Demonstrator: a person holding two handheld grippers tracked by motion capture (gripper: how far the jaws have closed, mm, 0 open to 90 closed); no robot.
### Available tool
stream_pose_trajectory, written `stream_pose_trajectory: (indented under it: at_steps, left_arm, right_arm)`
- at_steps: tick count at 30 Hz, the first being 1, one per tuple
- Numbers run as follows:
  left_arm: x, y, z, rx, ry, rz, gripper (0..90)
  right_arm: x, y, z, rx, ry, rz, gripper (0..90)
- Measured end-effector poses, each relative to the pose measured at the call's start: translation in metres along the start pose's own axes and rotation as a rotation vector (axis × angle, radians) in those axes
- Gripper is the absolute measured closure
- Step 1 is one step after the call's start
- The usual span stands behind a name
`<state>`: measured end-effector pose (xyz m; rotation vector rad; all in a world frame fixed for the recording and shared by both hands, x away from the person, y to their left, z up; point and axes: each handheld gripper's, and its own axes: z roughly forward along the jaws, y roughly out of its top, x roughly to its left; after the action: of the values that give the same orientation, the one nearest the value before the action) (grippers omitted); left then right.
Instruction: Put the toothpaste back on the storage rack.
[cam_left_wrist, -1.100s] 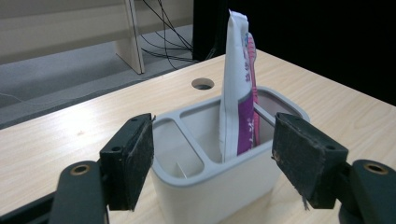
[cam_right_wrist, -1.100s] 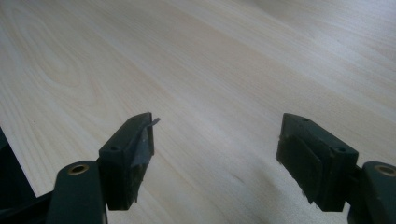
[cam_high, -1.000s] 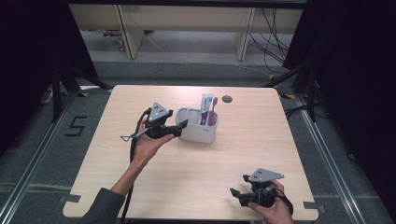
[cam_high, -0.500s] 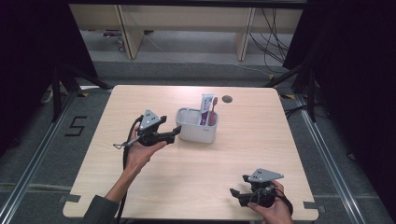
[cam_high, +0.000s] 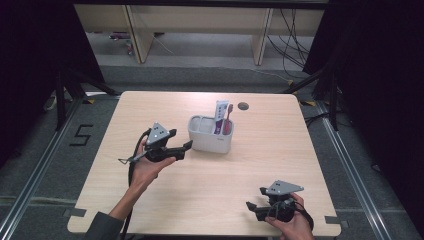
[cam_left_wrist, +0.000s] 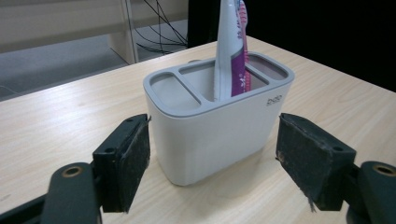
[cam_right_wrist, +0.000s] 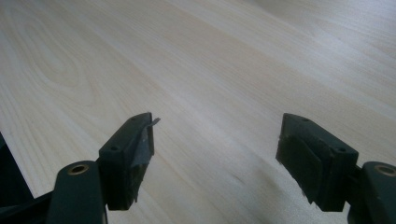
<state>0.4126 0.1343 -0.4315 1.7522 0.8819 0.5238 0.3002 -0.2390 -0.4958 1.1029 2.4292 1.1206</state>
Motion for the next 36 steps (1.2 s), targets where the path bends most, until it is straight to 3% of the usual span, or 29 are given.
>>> stream_pose_trajectory:
  at_steps: [5, 6, 7, 11, 21, 23, 25, 27, 30, 36]
  left_arm:
    - [-0.004, -0.006, -0.006, 0.016, -0.006, 0.021, 23.6]
    - [-0.004, -0.007, -0.008, 0.019, -0.007, 0.020, 23.3]
    - [-0.005, -0.009, -0.010, 0.018, -0.014, 0.023, 23.0]
    - [-0.006, -0.013, -0.017, 0.029, -0.020, 0.038, 22.5]
    - [-0.006, -0.032, -0.037, 0.048, -0.030, 0.022, 21.8]
    - [-0.006, -0.037, -0.039, 0.056, -0.030, 0.028, 21.7]
    - [-0.006, -0.042, -0.042, 0.061, -0.030, 0.027, 21.7]
    - [-0.006, -0.046, -0.044, 0.070, -0.031, 0.030, 21.7]
    - [-0.007, -0.051, -0.046, 0.069, -0.034, 0.027, 21.7]
    - [-0.011, -0.061, -0.051, 0.084, -0.039, 0.033, 21.7]
  right_arm:
    - [-0.001, 0.000, 0.000, -0.001, -0.001, 0.003, 28.1]
    - [0.001, -0.001, 0.000, 0.006, 0.002, 0.025, 28.1]
    - [-0.001, 0.000, 0.000, -0.003, 0.003, -0.007, 28.1]
    - [0.000, -0.001, 0.000, -0.003, -0.003, 0.011, 28.1]
    - [0.000, -0.001, -0.001, 0.007, 0.012, 0.023, 28.1]
    - [-0.002, -0.001, -0.001, -0.010, 0.001, -0.008, 28.1]
    - [-0.002, -0.001, -0.001, -0.005, 0.018, 0.000, 28.1]
    - [0.000, -0.001, -0.002, -0.007, -0.001, 0.007, 28.1]
    - [-0.001, -0.001, 0.000, -0.005, 0.017, -0.004, 28.1]
    - [0.000, -0.001, -0.001, -0.002, 0.009, -0.002, 28.1]
